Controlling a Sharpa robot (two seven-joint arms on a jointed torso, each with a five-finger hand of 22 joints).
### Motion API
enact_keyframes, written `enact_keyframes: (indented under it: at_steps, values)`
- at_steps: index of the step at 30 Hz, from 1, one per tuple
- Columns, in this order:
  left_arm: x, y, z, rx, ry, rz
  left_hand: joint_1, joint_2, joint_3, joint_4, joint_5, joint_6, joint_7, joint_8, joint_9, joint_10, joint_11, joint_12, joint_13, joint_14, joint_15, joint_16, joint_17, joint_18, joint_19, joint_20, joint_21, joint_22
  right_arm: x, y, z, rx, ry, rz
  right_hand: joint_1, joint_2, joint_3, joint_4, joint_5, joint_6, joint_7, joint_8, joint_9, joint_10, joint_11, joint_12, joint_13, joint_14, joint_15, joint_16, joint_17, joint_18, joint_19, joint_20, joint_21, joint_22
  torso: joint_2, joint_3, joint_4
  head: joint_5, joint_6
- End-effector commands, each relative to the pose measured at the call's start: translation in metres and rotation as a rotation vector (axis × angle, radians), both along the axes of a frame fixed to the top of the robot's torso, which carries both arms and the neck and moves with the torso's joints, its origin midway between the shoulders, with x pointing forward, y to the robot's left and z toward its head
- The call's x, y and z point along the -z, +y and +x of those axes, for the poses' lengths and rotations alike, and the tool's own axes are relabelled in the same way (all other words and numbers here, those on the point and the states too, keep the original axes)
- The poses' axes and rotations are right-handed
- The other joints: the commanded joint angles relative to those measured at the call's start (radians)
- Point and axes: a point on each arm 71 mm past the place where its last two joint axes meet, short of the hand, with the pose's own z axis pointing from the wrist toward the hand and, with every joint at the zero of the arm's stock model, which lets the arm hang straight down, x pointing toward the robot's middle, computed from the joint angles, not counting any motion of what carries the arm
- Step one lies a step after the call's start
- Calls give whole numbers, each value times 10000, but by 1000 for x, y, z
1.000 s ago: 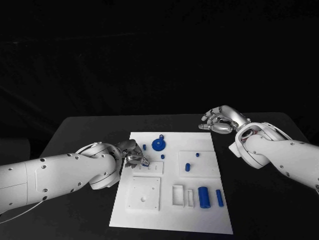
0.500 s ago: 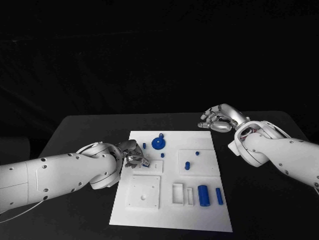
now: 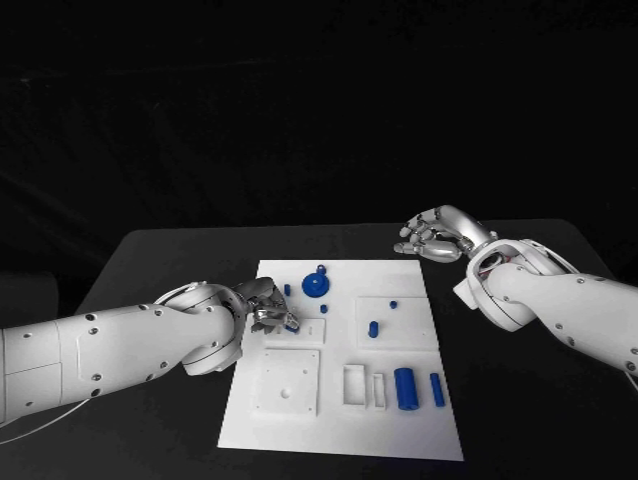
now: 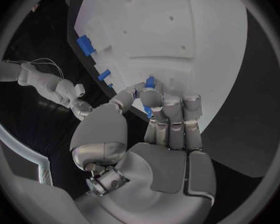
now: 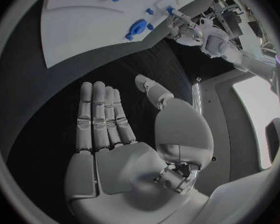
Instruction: Assemble the parts on the task board
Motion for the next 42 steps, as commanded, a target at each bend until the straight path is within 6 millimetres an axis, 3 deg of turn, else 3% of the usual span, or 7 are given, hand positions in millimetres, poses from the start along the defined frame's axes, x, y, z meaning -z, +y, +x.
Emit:
enact_keyframes:
  at_steps: [1,33,42]
  values:
    - [4,-2,-2,180,272,183,-21,96,7,35,-27,1433,-1027,24,1579,-184,-219,46,14,144,-242,59,11,130,66,-1036,46,14,-1,3,-1,-191,-26,30,83,42,-48,21,25,-43,-7,-7,13,-11,-6,-3,-25,-78,13,23,-14,-11,-31,8,-50,19,-4,-3,0,-36,-21]
    - [5,-6,-3,361,386,195,-45,130,10,28,-71,1460,-1044,54,1648,-202,-234,178,28,142,-255,148,21,133,66,-1048,78,62,-1,3,-1,-207,-12,12,76,34,-39,69,107,-40,-6,-11,7,-3,-6,39,-162,-92,16,52,-42,15,-32,42,-71,50,-2,-3,5,-52,-58]
    - [6,-7,-3,379,452,141,-289,295,-41,223,-285,1574,-1077,140,1758,-205,-252,450,78,144,-239,304,37,127,59,-1054,110,131,0,4,-1,-209,43,40,39,40,-47,120,192,-42,-3,-16,2,-12,-1,68,-247,-107,21,64,-64,31,-39,65,-91,68,-7,3,0,-40,-76]
